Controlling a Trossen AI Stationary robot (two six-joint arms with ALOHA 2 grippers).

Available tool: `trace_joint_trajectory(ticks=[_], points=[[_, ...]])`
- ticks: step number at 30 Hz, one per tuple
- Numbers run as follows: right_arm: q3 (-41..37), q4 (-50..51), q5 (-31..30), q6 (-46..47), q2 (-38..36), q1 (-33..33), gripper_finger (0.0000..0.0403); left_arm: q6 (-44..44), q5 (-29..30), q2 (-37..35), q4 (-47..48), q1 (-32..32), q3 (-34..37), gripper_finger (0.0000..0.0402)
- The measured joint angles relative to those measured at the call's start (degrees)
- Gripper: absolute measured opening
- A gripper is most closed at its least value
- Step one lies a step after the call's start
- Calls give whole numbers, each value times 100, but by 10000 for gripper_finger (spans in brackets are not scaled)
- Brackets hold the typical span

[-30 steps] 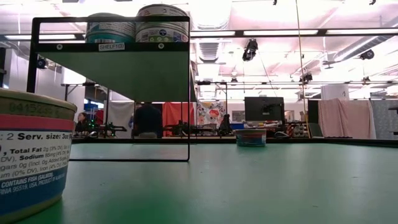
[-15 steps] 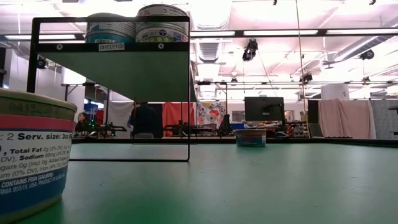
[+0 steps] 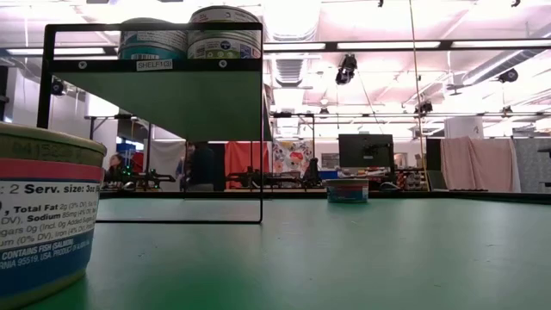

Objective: Stack canned seafood by type on shelf
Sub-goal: Put the yellow and blue tuna can on the shelf

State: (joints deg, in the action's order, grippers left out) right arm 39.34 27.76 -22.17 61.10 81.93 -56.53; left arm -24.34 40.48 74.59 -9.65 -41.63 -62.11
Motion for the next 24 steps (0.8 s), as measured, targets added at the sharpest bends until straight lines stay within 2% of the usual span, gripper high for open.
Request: trace_joint_trajectory(ticks=[9,24], points=[[-344,-320,-39,137,0,-59,9,0,1,0,0,0,0,0],[-484,-327,-57,199,-2,-103,9,0,8,0,35,0,0,0]])
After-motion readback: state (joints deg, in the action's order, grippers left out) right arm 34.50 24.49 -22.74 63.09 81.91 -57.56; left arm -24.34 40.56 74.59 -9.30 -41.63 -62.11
